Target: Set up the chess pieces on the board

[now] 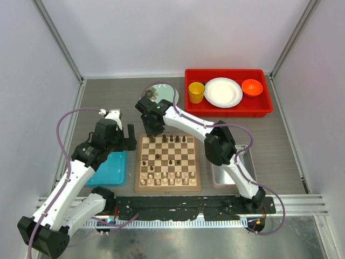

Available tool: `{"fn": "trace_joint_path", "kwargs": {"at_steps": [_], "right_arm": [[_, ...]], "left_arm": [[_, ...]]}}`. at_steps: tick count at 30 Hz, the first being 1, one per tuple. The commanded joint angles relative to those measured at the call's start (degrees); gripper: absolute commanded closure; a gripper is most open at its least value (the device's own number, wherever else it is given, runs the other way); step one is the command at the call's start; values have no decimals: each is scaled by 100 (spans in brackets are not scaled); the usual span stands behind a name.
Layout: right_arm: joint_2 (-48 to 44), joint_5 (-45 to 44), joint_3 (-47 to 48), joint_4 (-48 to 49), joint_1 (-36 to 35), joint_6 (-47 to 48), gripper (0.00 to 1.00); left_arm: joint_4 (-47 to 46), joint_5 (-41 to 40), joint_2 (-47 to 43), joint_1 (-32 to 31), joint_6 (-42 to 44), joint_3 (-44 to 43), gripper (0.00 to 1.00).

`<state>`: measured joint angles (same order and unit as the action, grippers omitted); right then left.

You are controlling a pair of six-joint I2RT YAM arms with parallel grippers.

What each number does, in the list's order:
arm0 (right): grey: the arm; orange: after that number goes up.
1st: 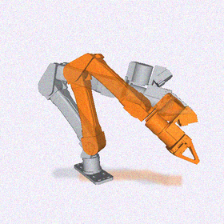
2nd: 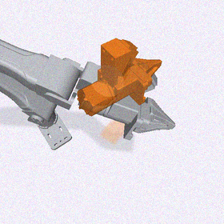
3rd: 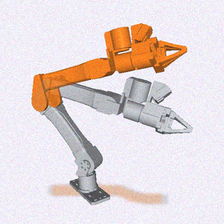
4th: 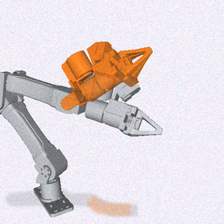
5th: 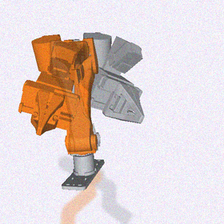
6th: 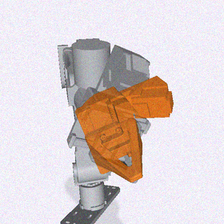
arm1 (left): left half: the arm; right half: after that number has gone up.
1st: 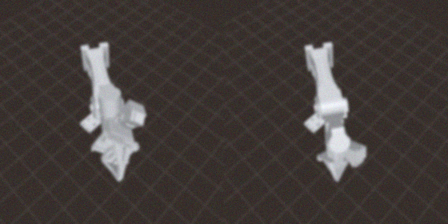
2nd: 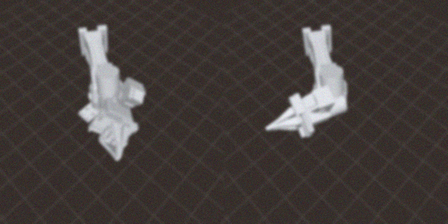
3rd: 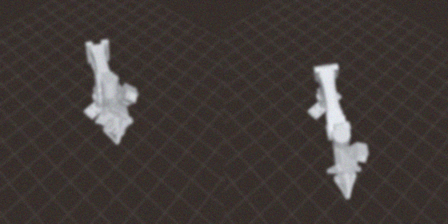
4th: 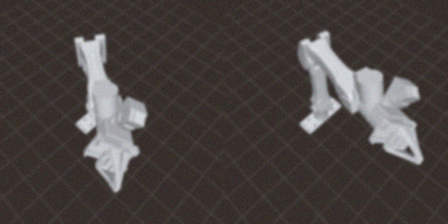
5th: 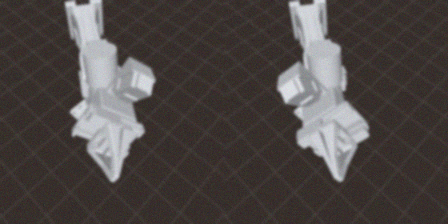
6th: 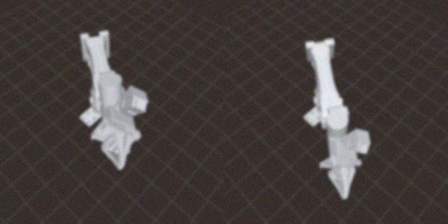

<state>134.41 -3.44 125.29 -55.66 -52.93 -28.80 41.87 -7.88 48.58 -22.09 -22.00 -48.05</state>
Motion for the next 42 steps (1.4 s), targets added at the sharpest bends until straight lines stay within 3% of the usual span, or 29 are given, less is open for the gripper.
{"fn": "trace_joint_path", "kwargs": {"at_steps": [1, 7, 9, 19, 24, 28, 42], "right_arm": [[-353, -69, 92, 310, -25, -56, 65], [-1194, -463, -136, 416, 176, -152, 64], [-1670, -885, -749, 520, 300, -257, 64], [-5941, -1440, -5809, 671, 2039, -1250, 64], [-7076, -1107, -7052, 398, 2726, -1322, 62], [-7139, -773, -7703, 678, 2832, -1269, 62], [-6489, -693, -8249, 1496, 3148, -1146, 58]], "left_arm": [[-126, 15, -59, 29, 64, -46, 0], [-117, -65, -103, 29, 55, -55, 0], [-117, -73, -120, 29, 55, -46, 0], [-152, 41, -76, 38, 64, -38, 0], [-144, 102, -15, 38, 64, -46, 0], [-135, 137, 29, 29, 64, -46, 0], [-144, 155, 91, 38, 82, -38, 0]]}}
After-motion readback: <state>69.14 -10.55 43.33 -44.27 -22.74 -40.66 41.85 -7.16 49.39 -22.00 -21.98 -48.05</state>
